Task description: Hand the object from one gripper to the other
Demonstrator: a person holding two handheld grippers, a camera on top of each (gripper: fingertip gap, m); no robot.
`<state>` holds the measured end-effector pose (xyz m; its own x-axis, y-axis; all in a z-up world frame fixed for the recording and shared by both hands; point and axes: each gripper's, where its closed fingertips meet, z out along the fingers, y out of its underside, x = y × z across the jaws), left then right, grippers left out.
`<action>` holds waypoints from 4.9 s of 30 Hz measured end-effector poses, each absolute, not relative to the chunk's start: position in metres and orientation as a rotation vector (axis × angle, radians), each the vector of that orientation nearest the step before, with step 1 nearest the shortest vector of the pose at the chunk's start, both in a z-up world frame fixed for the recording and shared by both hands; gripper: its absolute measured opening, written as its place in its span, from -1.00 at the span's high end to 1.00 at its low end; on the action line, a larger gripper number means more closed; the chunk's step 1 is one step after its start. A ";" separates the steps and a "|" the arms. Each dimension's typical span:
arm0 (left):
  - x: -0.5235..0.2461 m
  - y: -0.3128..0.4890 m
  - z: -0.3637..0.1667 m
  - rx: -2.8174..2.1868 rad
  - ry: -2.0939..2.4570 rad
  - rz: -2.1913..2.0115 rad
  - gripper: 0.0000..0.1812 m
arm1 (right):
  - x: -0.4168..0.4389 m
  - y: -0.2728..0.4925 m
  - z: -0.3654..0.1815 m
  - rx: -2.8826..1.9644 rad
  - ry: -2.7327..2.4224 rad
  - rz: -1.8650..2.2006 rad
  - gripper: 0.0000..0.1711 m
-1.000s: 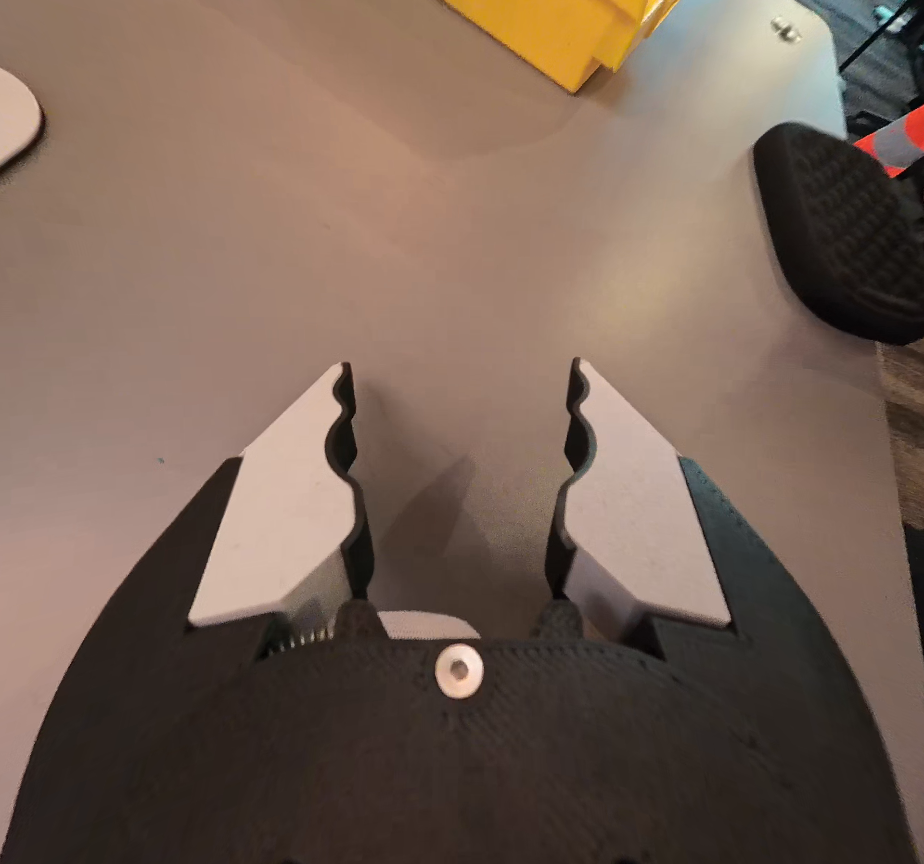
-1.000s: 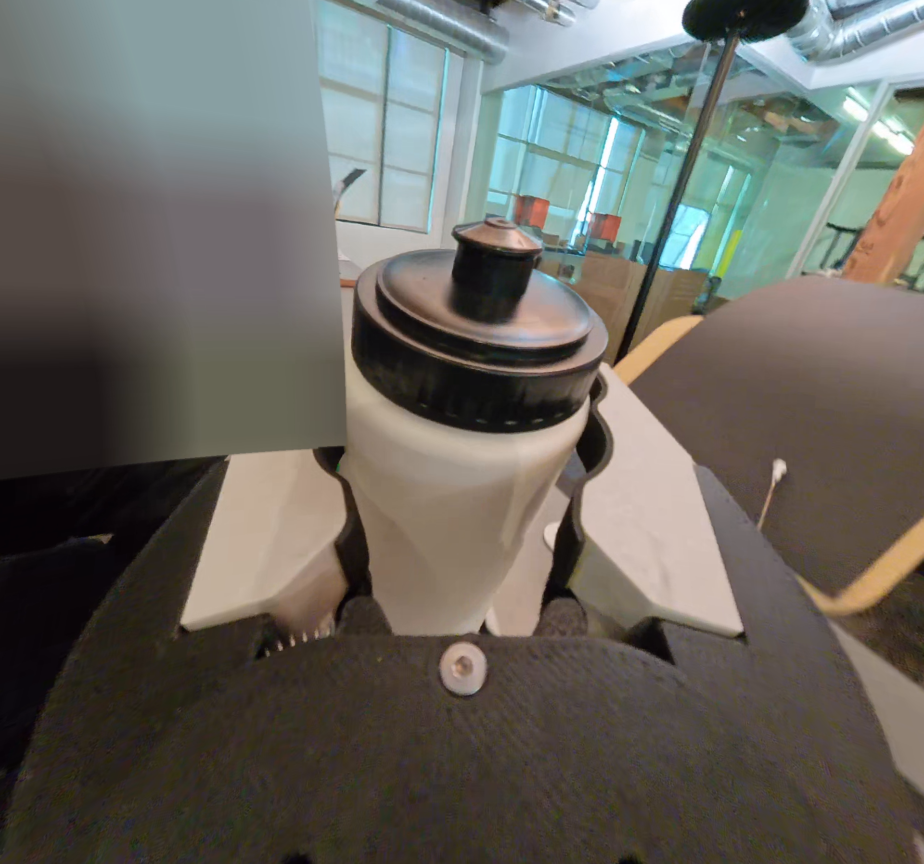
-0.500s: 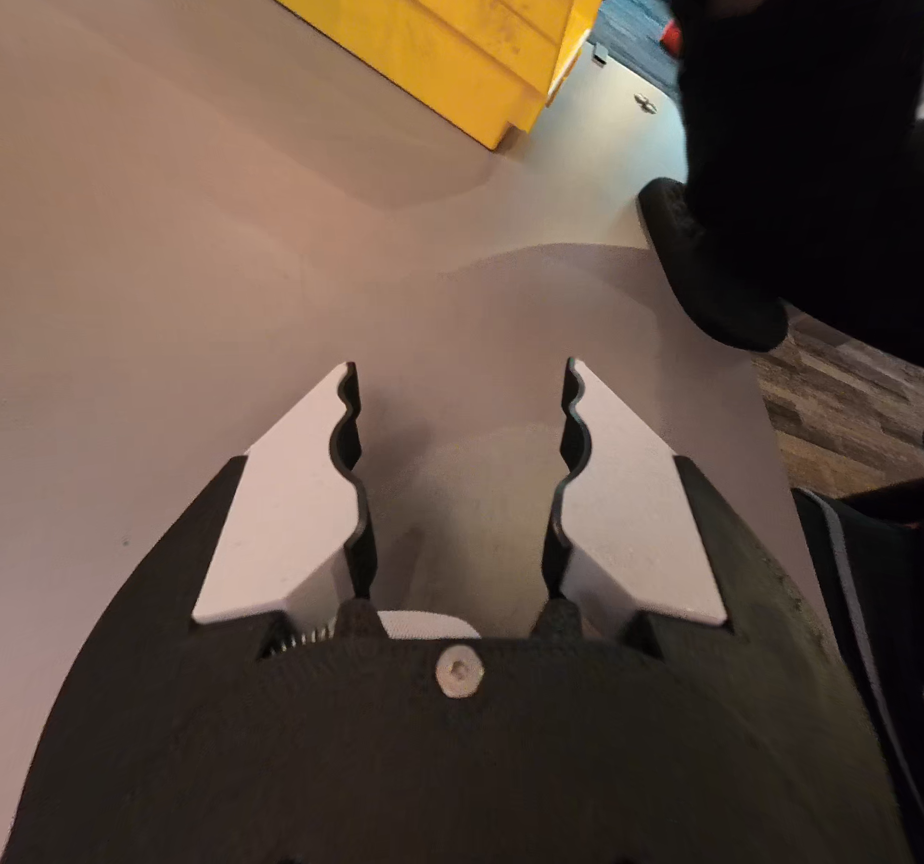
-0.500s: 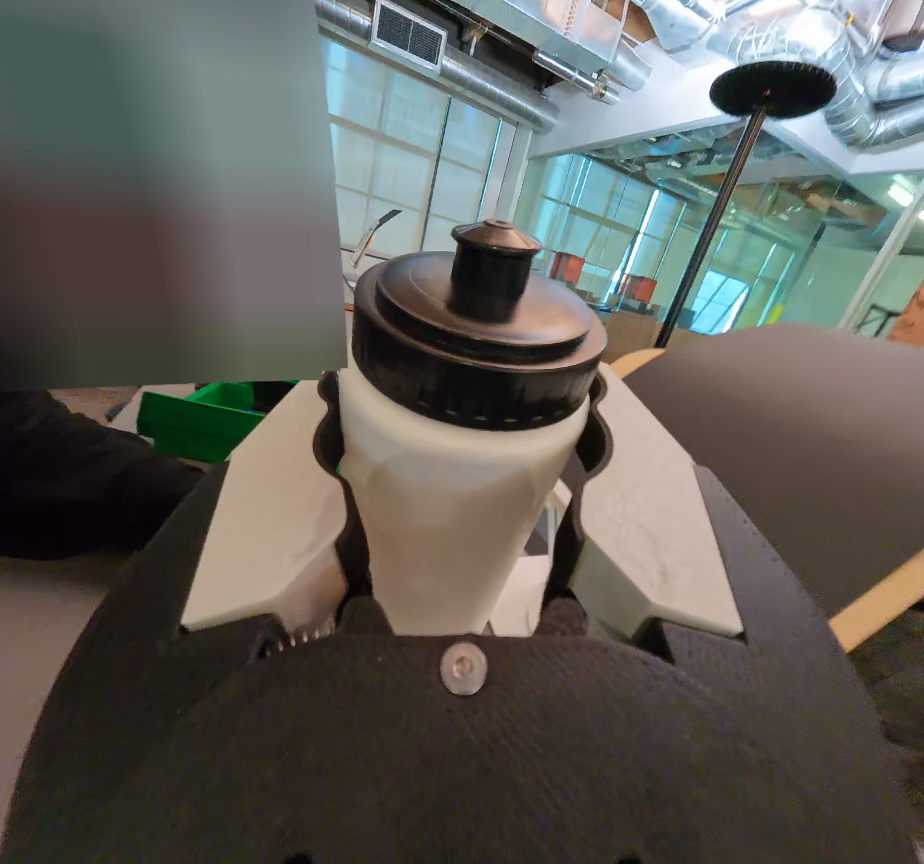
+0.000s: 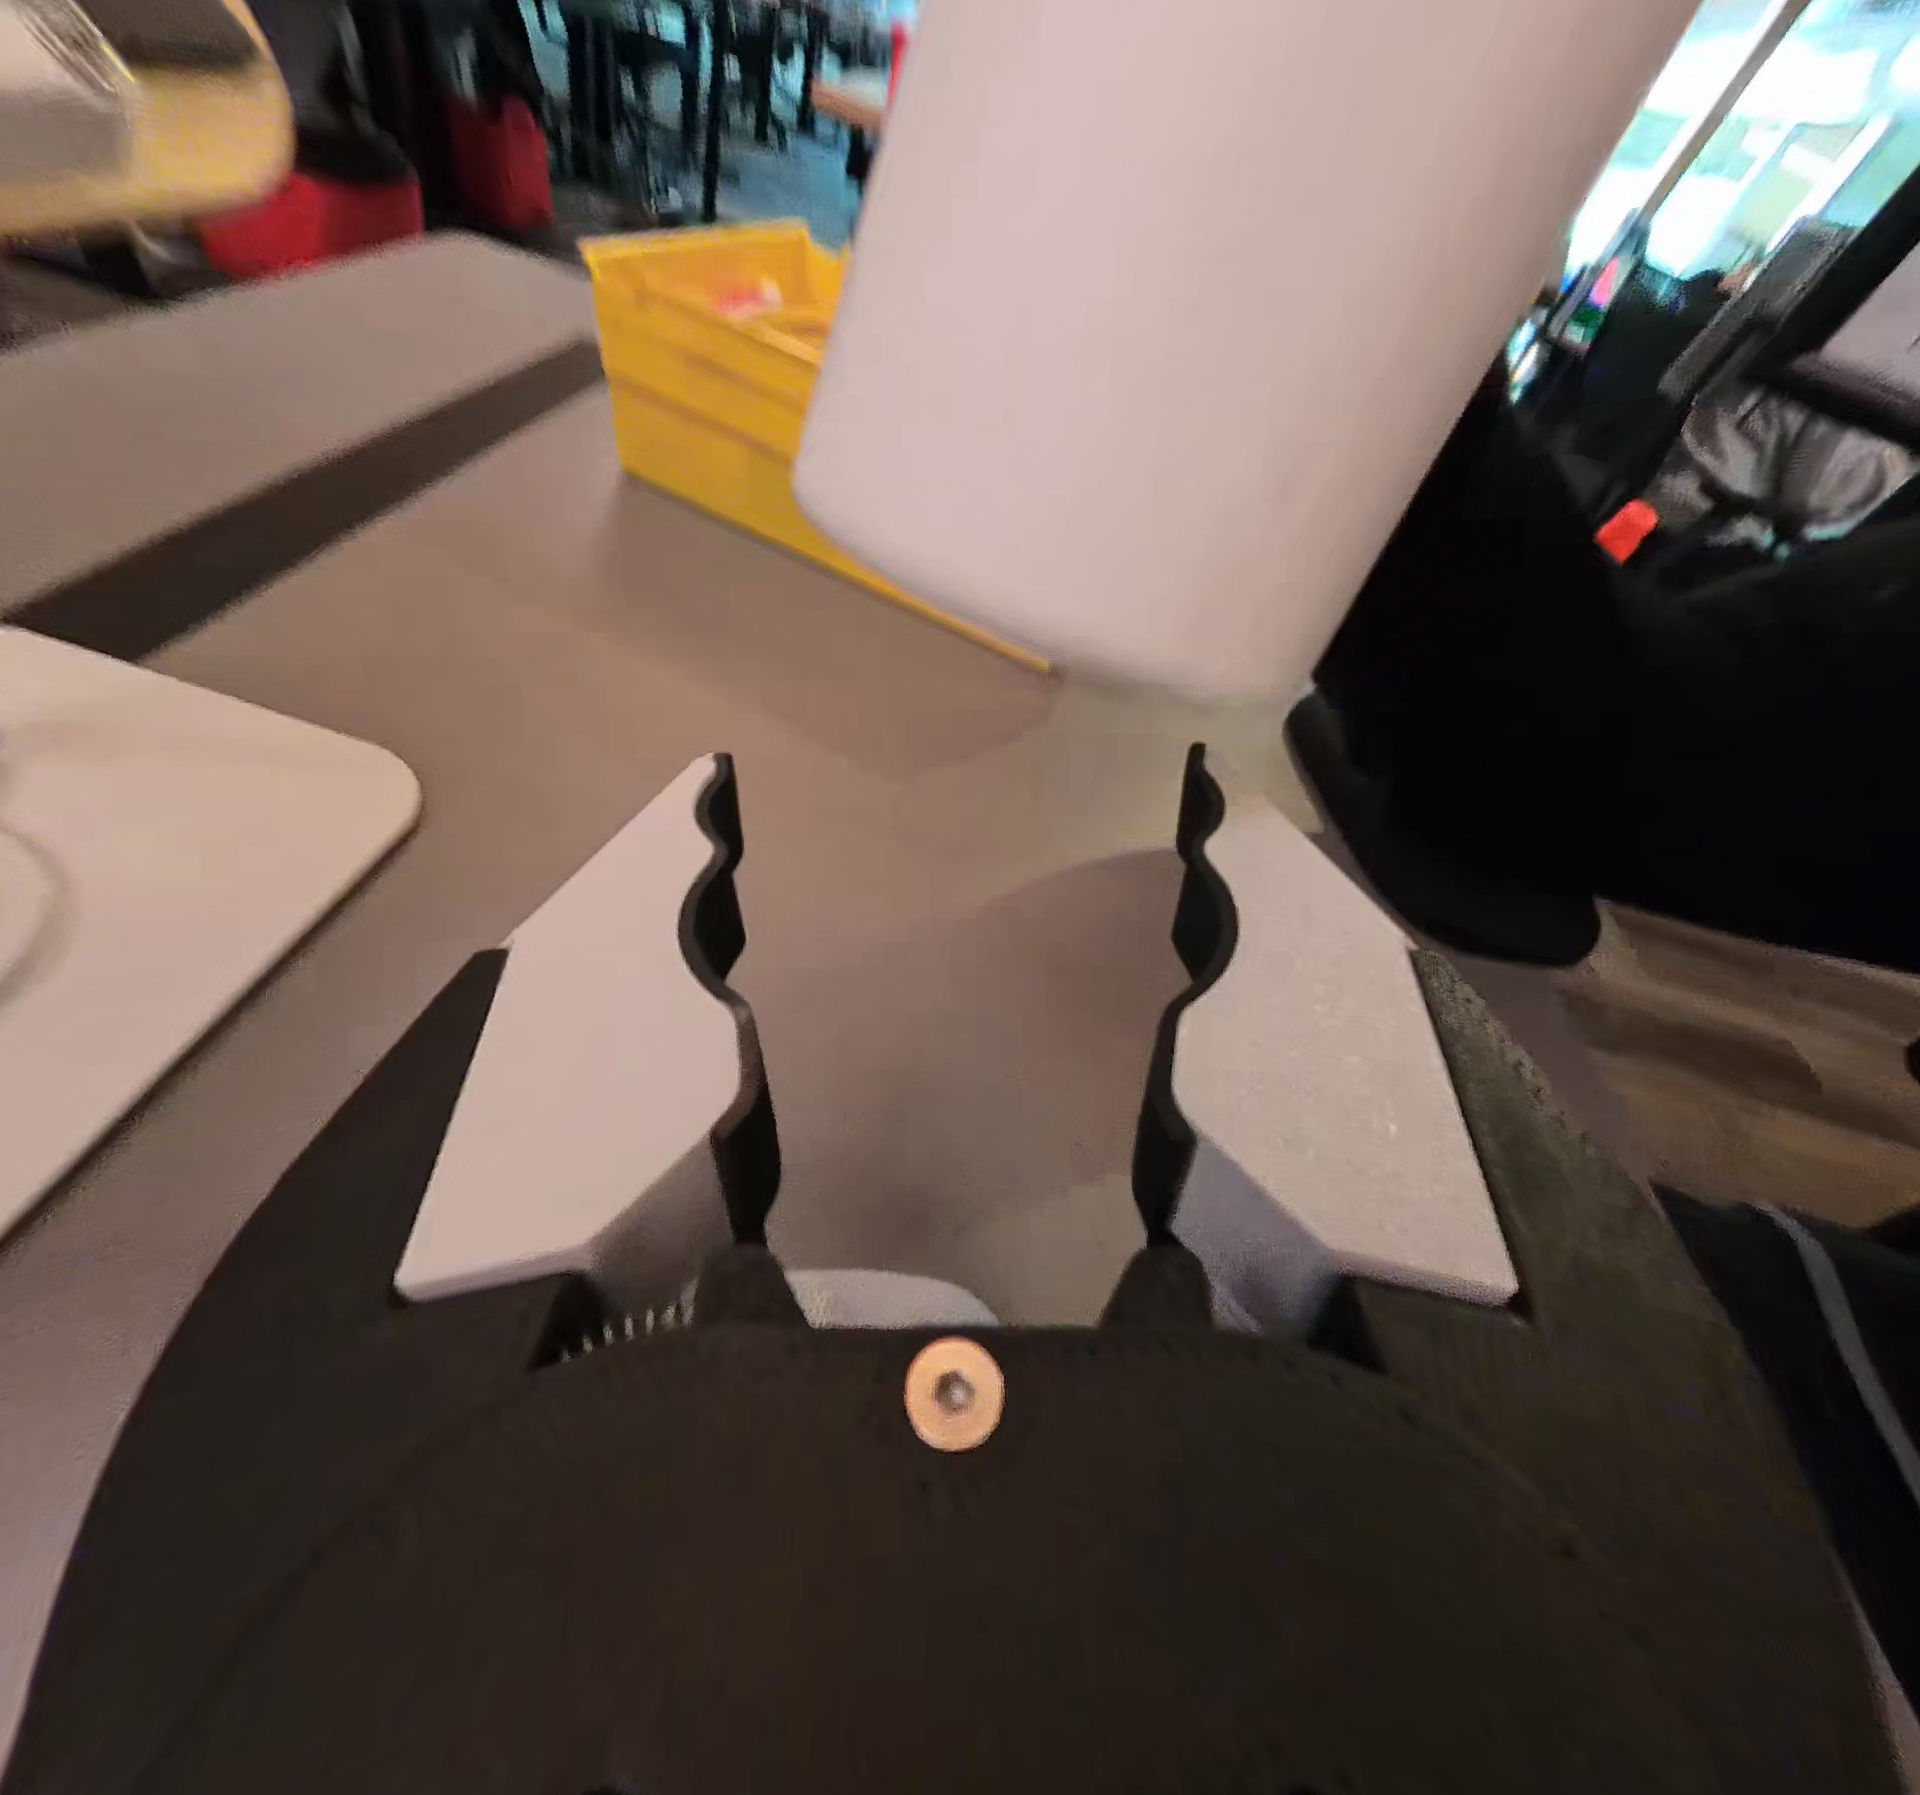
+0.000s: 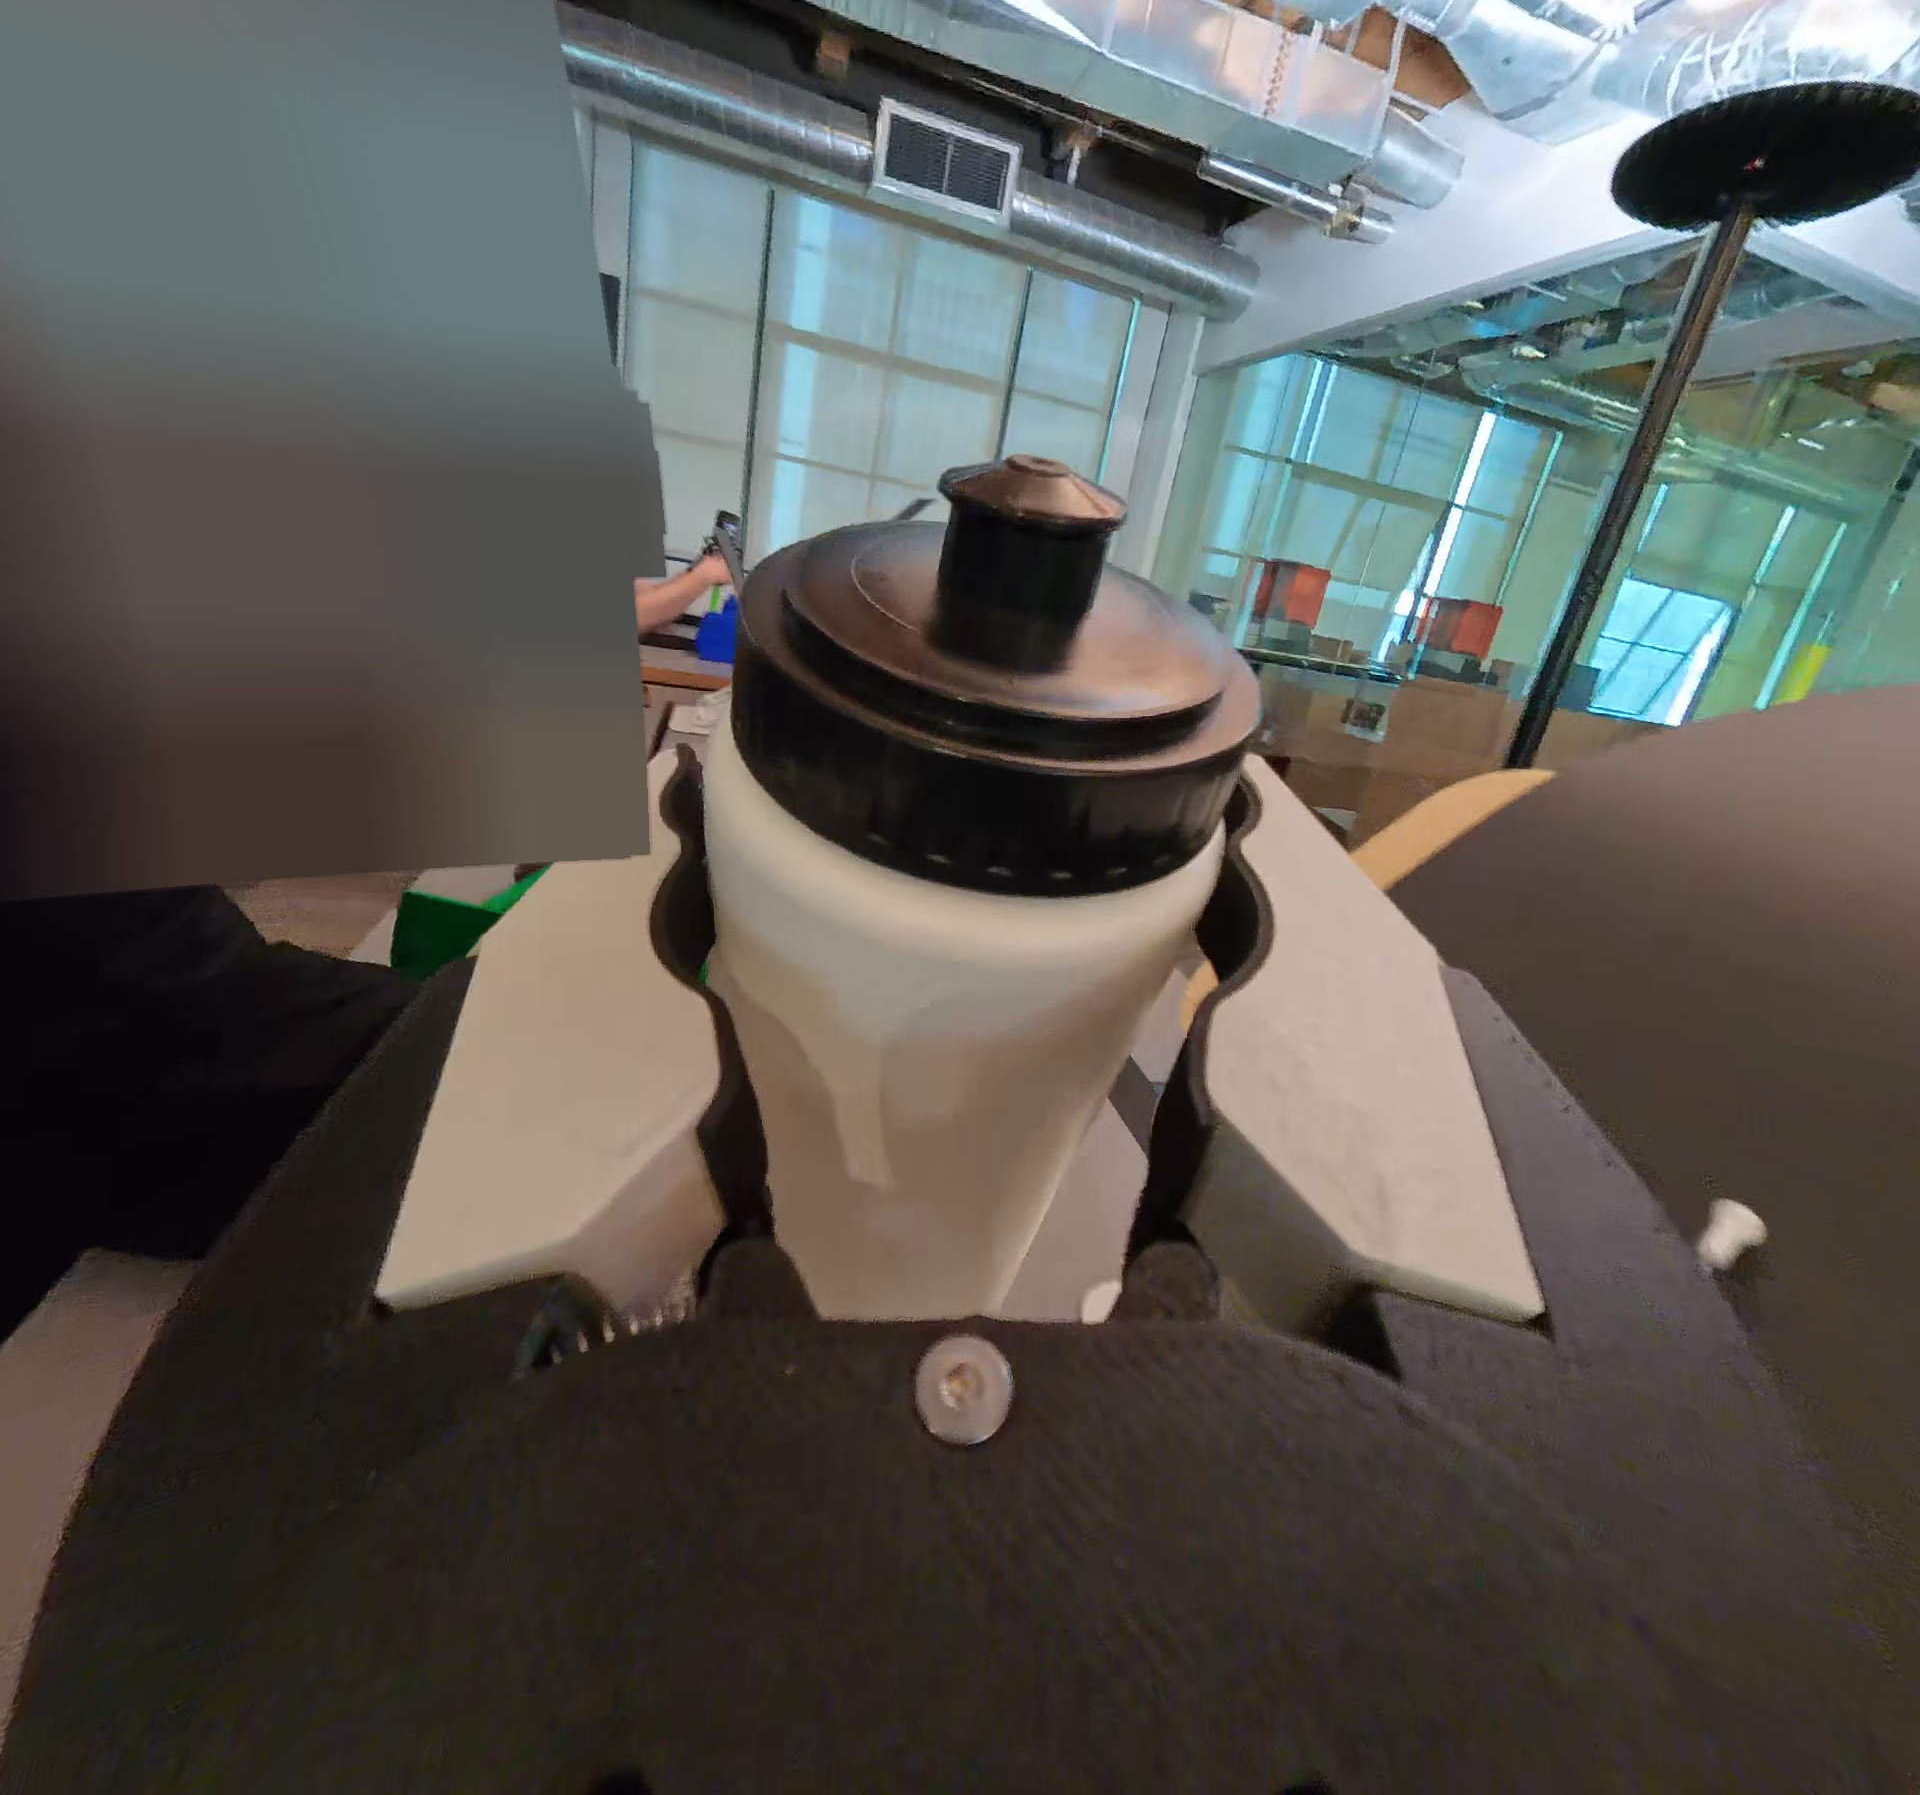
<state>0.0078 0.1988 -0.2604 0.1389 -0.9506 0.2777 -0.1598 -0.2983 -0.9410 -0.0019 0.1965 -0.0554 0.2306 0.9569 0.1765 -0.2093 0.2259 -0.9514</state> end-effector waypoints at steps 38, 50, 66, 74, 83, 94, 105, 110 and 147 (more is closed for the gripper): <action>-0.063 0.232 -0.153 -1.108 0.450 -1.458 -0.07 | -0.017 0.254 -0.055 -0.855 -0.418 1.378 -0.09; -0.102 0.238 -0.134 -1.039 0.418 -1.388 -0.05 | -0.037 0.250 -0.075 -0.931 -0.556 1.419 -0.06; -0.137 0.259 -0.140 -1.118 0.420 -1.310 -0.01 | -0.050 0.252 -0.147 -1.228 -0.894 1.447 0.51; -0.131 0.270 -0.160 -1.235 0.426 -1.191 1.00 | -0.088 0.242 -0.211 -1.404 -1.066 1.437 0.42; -0.122 0.282 -0.217 -1.464 0.423 -0.990 0.94 | -0.112 0.230 -0.300 -1.668 -1.453 0.992 0.20; -0.111 0.264 -0.334 -2.164 0.653 -1.028 0.46 | -0.079 0.228 -0.349 -2.130 -1.467 0.925 -0.17; -0.107 0.263 -0.355 -2.259 0.553 -1.160 -0.02 | -0.106 0.241 -0.353 -2.121 -1.209 1.188 -0.35; -0.099 0.262 -0.349 -2.200 0.490 -1.340 -0.12 | -0.114 0.258 -0.322 -1.846 -1.149 1.141 -0.39; -0.087 0.221 -0.181 -1.291 0.769 -1.162 -0.14 | -0.159 0.182 -0.280 -1.465 -1.476 1.163 -0.17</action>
